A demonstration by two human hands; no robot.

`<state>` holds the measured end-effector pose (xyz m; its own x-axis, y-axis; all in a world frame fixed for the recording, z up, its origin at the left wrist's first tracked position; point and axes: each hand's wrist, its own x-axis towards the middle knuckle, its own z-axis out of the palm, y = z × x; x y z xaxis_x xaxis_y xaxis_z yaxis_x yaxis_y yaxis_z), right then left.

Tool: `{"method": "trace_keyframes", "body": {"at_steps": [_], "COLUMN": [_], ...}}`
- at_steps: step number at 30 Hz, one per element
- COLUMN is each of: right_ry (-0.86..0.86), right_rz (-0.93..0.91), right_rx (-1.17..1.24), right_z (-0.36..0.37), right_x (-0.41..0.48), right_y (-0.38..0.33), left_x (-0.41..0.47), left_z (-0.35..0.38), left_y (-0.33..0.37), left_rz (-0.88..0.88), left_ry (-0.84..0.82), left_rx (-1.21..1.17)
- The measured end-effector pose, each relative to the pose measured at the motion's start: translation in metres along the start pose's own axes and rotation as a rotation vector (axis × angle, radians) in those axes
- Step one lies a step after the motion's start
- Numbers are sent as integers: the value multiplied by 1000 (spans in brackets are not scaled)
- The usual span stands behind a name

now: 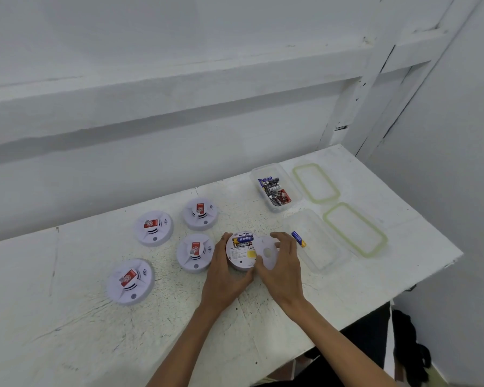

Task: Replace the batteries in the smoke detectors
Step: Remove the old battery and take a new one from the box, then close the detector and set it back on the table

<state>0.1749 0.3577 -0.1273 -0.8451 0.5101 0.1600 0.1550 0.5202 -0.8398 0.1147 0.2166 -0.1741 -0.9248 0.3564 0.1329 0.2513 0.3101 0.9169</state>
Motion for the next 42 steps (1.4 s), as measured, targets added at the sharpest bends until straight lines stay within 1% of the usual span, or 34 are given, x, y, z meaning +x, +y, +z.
{"method": "trace_keyframes", "body": {"at_steps": [5,16,24,28,32,39,42], "right_ry": [-56,-208,-322,-372,-411,-475,-474], "right_rz": [-71,-132,-187,-230,-287,-335,-345], "right_rx": [-13,-161,-175,-215,-264,-304,-298], "right_z": [5,10,3,-1,0,1,1], "right_x": [7,22,31,34,35,45,46], "right_y": [-7,-14,-16,-14,-14,-11,-10], "left_x": [0,1,2,-2,0,2,2], "left_z": [0,-3,-2,-3,-2,-1,0], "left_y": [-2,3,-6,-3,-8,-11,-8], "left_rz": [-41,-18,45,53,-12,-75,-90], "left_ry": [7,27,16,-20,-75,-64,-73], "left_rx": [-26,-39,75,73,5,-65,-79]}}
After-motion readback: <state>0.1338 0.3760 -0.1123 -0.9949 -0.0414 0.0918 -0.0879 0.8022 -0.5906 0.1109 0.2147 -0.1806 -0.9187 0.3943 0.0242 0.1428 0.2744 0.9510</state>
